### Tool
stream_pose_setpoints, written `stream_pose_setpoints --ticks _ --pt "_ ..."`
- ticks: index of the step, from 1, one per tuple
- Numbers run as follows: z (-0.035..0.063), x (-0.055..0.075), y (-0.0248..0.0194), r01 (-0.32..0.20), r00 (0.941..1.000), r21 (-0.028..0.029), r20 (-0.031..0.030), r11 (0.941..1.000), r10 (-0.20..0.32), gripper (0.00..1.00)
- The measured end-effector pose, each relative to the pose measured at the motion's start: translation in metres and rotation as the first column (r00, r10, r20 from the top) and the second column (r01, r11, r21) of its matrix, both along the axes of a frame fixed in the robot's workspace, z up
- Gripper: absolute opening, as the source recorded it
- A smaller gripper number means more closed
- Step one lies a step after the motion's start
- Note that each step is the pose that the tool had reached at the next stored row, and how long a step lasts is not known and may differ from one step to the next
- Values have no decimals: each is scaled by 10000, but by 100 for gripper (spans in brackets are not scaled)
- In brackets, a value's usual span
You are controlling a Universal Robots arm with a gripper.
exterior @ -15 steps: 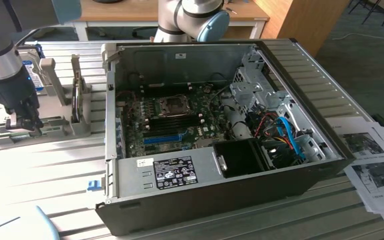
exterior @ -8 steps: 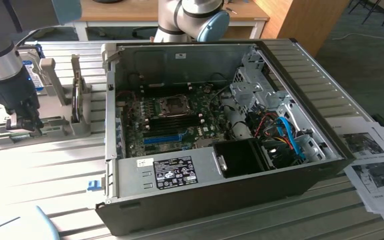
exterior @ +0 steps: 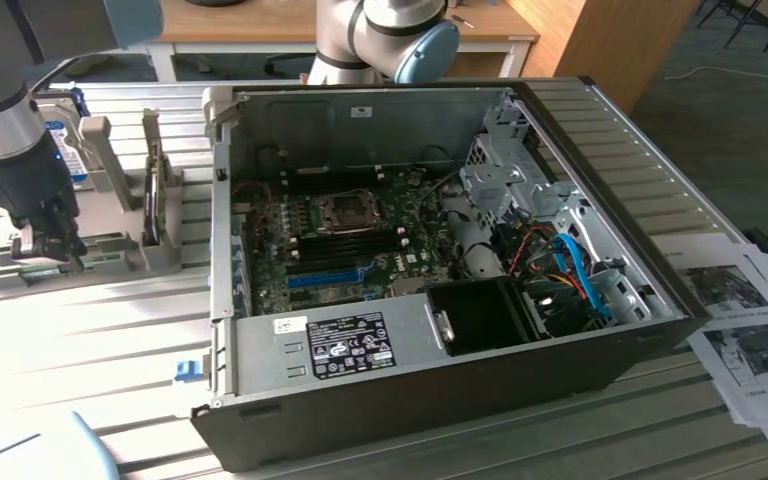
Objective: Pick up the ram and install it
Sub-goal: 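Pick up the ram and move it above insertion slot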
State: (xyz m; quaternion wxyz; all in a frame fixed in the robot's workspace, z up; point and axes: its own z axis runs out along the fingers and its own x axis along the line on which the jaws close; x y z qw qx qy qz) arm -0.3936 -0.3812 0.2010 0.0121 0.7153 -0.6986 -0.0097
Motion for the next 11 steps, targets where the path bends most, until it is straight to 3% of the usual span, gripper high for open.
stream_pose_setpoints --ticks 9,11 --pt "2 0 0 1 10000 -1 -2 10000 -1 29" --pt "2 0 0 0 10000 -1 -1 10000 0 21"
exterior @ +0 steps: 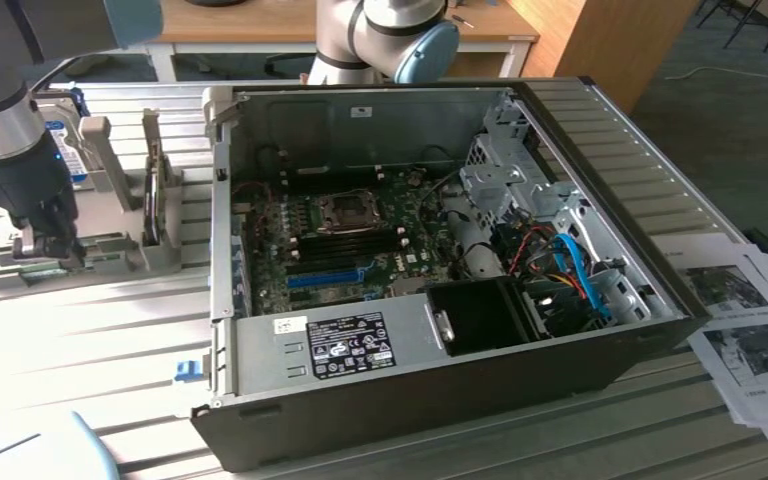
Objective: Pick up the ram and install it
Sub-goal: 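Pick up the ram and move it above insertion slot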
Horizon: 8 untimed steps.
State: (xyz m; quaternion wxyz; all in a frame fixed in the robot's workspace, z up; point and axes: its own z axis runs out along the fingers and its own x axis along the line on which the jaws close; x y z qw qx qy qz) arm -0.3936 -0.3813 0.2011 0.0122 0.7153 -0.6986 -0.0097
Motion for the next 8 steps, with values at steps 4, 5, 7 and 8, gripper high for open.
stream_pose_setpoints --ticks 4,5,7,8 --pt "0 0 0 0 10000 0 0 10000 0 11" --pt "0 0 0 0 10000 0 0 10000 0 11" --pt "0 0 0 0 10000 0 0 10000 0 11" --pt "0 0 0 -1 10000 0 0 10000 1 11"
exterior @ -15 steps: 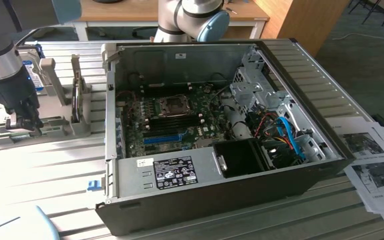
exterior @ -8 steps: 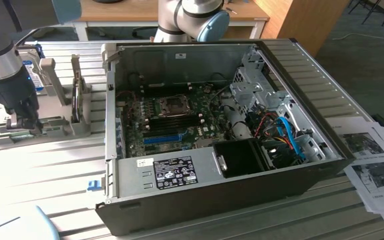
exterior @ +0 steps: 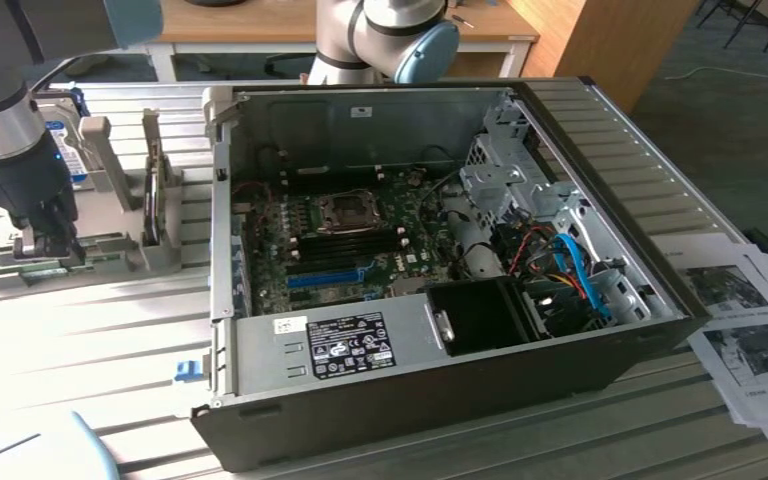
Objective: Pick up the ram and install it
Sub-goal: 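Pick up the ram and move it above insertion slot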
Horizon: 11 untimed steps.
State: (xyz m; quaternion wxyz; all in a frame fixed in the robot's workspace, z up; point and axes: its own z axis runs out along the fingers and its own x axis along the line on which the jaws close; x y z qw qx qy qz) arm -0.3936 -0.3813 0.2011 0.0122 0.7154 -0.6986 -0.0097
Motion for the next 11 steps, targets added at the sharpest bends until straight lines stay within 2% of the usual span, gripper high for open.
stream_pose_setpoints --ticks 11 --pt "49 0 0 1 10000 0 0 10000 -1 11"
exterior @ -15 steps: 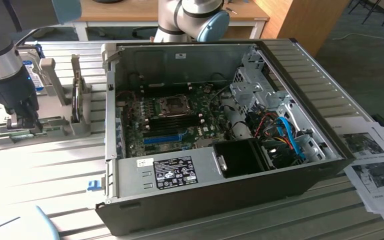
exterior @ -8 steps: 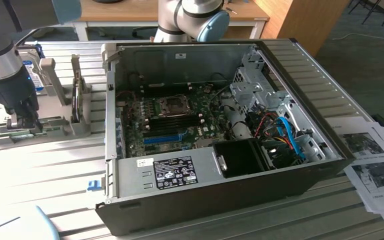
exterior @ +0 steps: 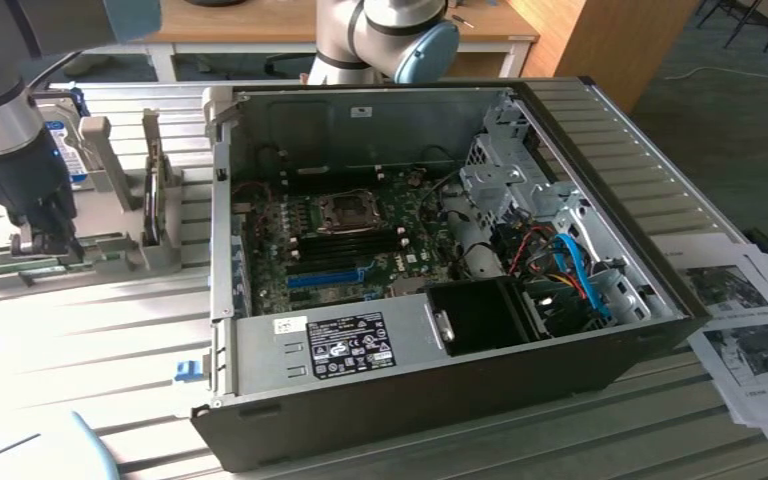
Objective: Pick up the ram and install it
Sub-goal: 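Pick up the ram and move it above insertion slot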
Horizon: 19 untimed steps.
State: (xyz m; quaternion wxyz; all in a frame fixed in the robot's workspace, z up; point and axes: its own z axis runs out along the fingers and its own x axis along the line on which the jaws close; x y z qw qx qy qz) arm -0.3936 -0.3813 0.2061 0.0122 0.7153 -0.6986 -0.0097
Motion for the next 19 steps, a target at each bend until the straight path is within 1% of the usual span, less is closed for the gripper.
stream_pose_setpoints --ticks 19 --pt "207 14 0 0 10000 0 0 10000 0 11"
